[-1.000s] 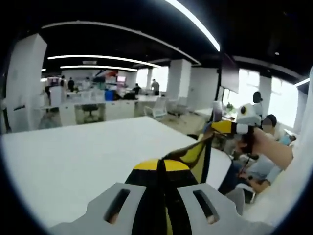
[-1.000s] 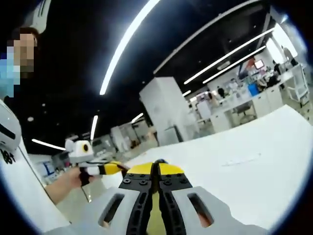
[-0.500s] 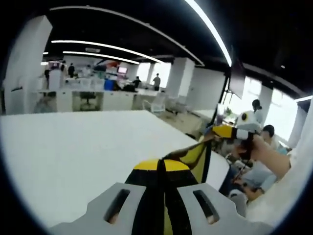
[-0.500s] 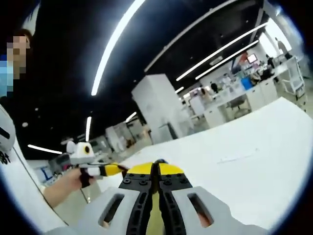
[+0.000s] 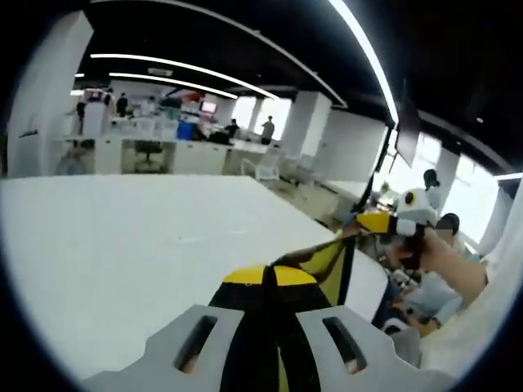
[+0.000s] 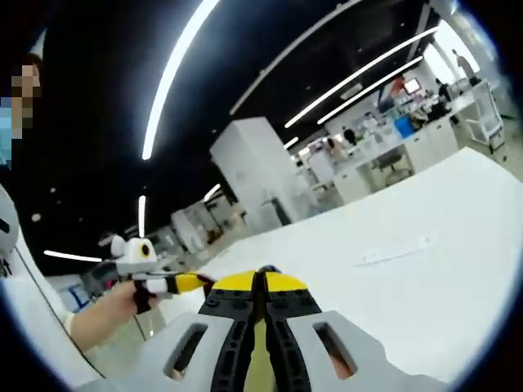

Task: Fold the garment on the visible template until the final outline fits inside the template.

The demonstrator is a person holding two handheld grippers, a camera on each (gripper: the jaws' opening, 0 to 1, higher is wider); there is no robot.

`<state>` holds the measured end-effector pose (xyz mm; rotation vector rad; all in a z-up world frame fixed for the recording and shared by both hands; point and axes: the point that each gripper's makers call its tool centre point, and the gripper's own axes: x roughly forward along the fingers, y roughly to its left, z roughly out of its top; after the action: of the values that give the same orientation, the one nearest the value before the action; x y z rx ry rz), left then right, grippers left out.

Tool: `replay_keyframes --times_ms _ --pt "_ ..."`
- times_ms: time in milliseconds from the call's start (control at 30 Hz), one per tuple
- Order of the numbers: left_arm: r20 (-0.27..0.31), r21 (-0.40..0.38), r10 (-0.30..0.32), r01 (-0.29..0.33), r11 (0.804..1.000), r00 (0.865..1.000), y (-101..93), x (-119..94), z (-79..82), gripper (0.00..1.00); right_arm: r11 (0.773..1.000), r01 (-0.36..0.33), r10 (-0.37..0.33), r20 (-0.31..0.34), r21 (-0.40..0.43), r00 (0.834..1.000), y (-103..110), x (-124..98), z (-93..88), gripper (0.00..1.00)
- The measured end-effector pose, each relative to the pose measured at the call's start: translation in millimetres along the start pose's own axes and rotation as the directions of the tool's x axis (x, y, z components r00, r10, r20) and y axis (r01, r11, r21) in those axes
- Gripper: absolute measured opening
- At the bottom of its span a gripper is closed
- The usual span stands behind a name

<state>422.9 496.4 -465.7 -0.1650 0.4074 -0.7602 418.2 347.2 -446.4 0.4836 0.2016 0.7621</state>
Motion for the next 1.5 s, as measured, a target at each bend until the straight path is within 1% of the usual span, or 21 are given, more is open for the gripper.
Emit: replay_keyframes --times_ms 100,133,167,533,600,800,900,1067,1133,1233,1367,1500 --pt "-0.008 -0.007 -0.001 0.001 1.0 1.0 3.5 4.1 -2.3 0.0 1.0 0.006 -0.006 -0.008 0.013 1.0 -5.4 3.5 -4.1 0.03" --pt "-0.012 -0.009 -0.001 0.001 1.0 1.0 9.5 8.3 -3.3 0.0 1.0 0.009 -0.009 -0.011 0.018 1.0 -8.0 5.1 -5.8 0.03" --pt "-0.017 -0.011 -0.002 0.002 1.0 1.0 11.3 10.2 -4.2 0.0 1.0 0.014 -0.013 -0.014 0.022 1.0 -10.7 6.9 -7.4 0.03" --pt "-0.036 -0.03 -0.006 0.005 1.0 0.999 23.1 21.9 -10.0 0.0 0.999 0.031 -0.03 -0.042 0.04 0.999 -25.6 20.6 -19.1 0.03" --pt "-0.037 -0.033 -0.006 0.005 0.999 0.999 31.5 23.6 -9.5 0.0 0.999 0.033 -0.031 -0.048 0.042 0.998 -27.7 23.4 -21.3 0.03" --pt "-0.031 -0.033 -0.008 0.007 0.999 0.999 37.3 26.8 -8.4 0.0 0.998 0.042 -0.039 -0.069 0.043 0.997 -35.1 31.8 -31.0 0.03" --pt "-0.031 -0.033 -0.009 0.008 0.999 0.999 43.9 30.3 -9.8 0.0 0.998 0.041 -0.036 -0.08 0.053 0.996 -37.2 36.0 -36.3 0.03" --pt "-0.029 -0.03 -0.005 0.004 1.0 1.0 57.2 36.4 -10.4 0.0 0.998 0.035 -0.03 -0.111 0.047 0.993 -41.1 45.7 -46.3 0.03" --pt "-0.036 -0.017 -0.002 0.001 1.0 0.999 63.3 41.1 -11.5 0.0 0.998 0.033 -0.027 -0.115 0.049 0.993 -43.8 49.3 -47.7 0.03" --pt "-0.042 -0.027 -0.002 0.001 1.0 0.999 70.8 47.3 -11.9 0.0 0.998 0.031 -0.024 -0.118 0.052 0.993 -48.2 54.1 -47.8 0.03" --pt "-0.043 -0.024 0.004 -0.005 1.0 0.999 79.0 57.1 -12.5 0.0 0.998 0.038 -0.032 -0.119 0.053 0.992 -58.4 60.1 -47.2 0.03" --pt "-0.05 -0.029 0.003 -0.005 1.0 0.999 87.2 67.3 -16.7 0.0 0.997 0.051 -0.044 -0.135 0.051 0.99 -71.9 66.7 -51.9 0.03"
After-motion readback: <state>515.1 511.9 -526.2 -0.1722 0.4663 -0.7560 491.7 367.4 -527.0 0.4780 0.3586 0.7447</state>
